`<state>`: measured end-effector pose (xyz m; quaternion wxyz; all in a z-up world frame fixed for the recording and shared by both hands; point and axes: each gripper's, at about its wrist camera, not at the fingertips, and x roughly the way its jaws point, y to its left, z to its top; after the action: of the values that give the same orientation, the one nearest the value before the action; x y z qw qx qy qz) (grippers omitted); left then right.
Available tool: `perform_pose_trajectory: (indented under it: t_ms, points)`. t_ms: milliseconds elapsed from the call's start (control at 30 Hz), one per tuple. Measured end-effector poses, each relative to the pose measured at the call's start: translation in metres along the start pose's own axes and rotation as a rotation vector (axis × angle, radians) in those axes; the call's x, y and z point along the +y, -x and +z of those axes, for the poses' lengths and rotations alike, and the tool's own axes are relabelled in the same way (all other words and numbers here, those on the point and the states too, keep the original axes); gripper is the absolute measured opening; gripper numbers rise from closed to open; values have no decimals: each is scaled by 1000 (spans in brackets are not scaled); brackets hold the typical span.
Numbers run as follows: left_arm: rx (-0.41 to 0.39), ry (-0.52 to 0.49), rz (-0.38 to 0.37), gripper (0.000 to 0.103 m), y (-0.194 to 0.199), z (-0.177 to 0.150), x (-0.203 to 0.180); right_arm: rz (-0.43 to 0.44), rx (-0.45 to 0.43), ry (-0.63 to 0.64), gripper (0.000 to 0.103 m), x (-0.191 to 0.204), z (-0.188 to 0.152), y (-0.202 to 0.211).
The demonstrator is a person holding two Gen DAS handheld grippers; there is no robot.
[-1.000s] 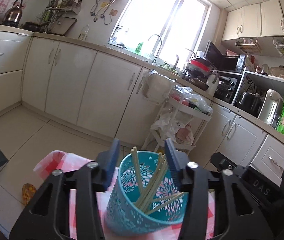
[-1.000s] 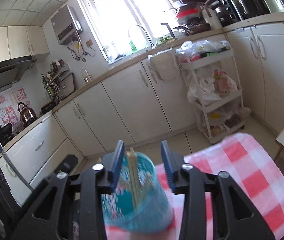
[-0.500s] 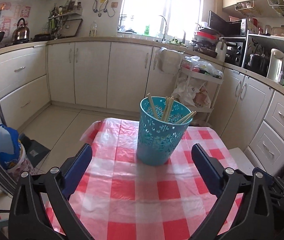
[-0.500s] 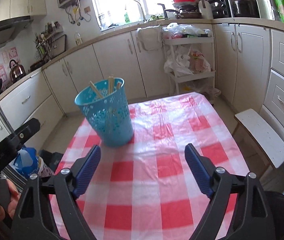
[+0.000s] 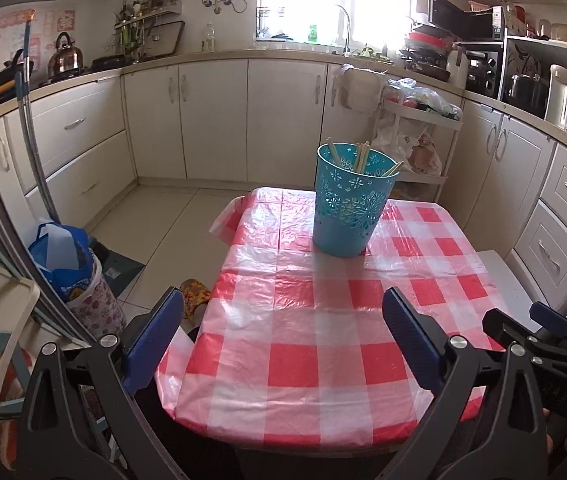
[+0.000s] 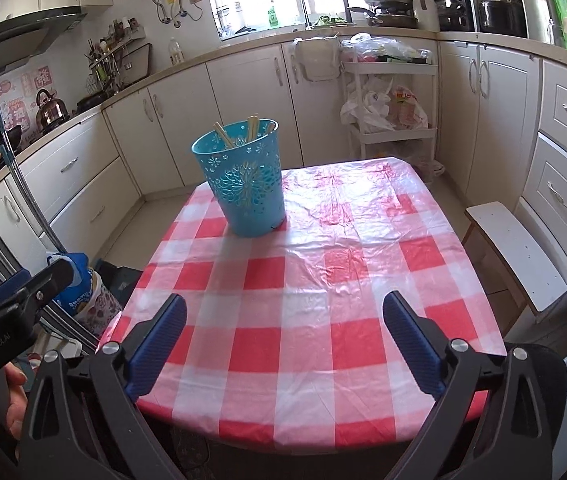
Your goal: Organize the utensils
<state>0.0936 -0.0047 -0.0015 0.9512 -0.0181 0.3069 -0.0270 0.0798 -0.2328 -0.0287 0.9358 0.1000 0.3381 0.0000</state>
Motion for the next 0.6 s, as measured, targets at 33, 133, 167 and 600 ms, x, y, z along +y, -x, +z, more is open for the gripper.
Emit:
perform_pose_trajectory:
  t_ms: [33,133,167,600]
  points:
    - [1,3,2,95,3,-1,2,-1,2,-5,95,-1,-2,5]
    - [7,13,14,95,16,-8,3,-4,3,-10,95,-2,-9,17]
    - [10,12,13,95,20,-8,3,-3,5,-5,95,-2,-12,22]
    - [128,-53,3,95,48,-42,1,59,21,-40,96,13,-34,73]
